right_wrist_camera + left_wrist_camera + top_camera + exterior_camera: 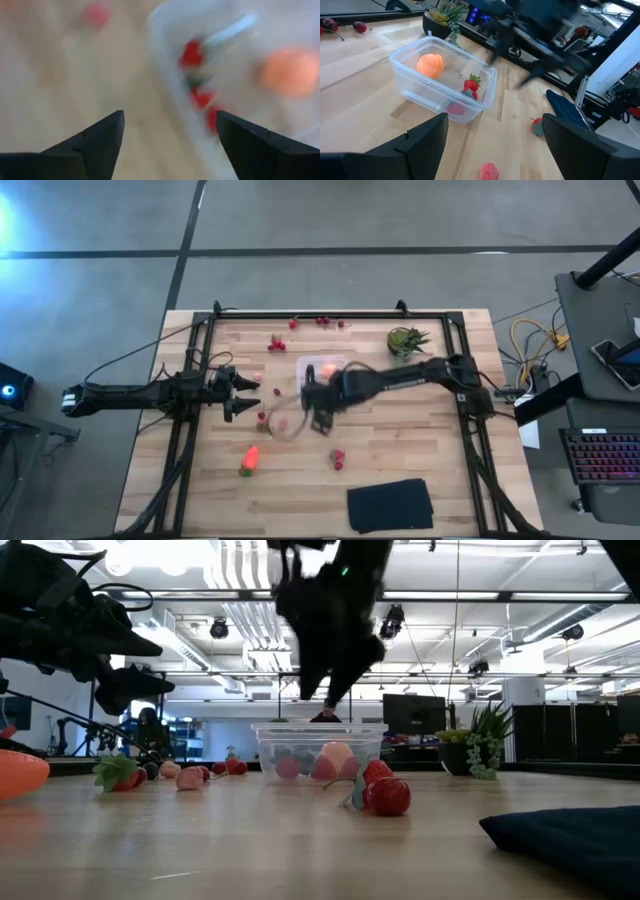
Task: Pick and placing Produce into tupperware
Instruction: Put the strawberry into the transparent bin
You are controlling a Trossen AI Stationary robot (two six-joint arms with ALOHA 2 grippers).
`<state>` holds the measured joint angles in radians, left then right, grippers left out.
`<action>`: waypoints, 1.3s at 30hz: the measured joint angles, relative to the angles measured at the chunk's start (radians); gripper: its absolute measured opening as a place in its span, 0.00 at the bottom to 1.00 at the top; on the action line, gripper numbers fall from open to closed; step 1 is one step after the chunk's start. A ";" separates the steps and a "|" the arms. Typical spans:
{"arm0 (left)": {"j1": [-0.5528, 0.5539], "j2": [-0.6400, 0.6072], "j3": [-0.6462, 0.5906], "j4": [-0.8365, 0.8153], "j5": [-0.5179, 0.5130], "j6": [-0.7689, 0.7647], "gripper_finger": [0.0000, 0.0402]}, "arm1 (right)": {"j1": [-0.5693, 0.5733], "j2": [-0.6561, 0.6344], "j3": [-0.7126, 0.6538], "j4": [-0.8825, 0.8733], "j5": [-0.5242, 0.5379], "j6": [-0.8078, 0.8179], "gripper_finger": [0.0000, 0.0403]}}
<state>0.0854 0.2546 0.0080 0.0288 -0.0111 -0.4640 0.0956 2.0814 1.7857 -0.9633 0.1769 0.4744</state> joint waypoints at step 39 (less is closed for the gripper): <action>0.000 0.000 0.000 0.000 0.000 0.000 0.76 | 0.241 0.003 -0.157 0.112 -0.150 0.879 0.65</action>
<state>0.0856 0.2546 0.0079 0.0284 -0.0113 -0.4641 0.3363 2.0842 1.6283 -0.8512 0.0268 1.3537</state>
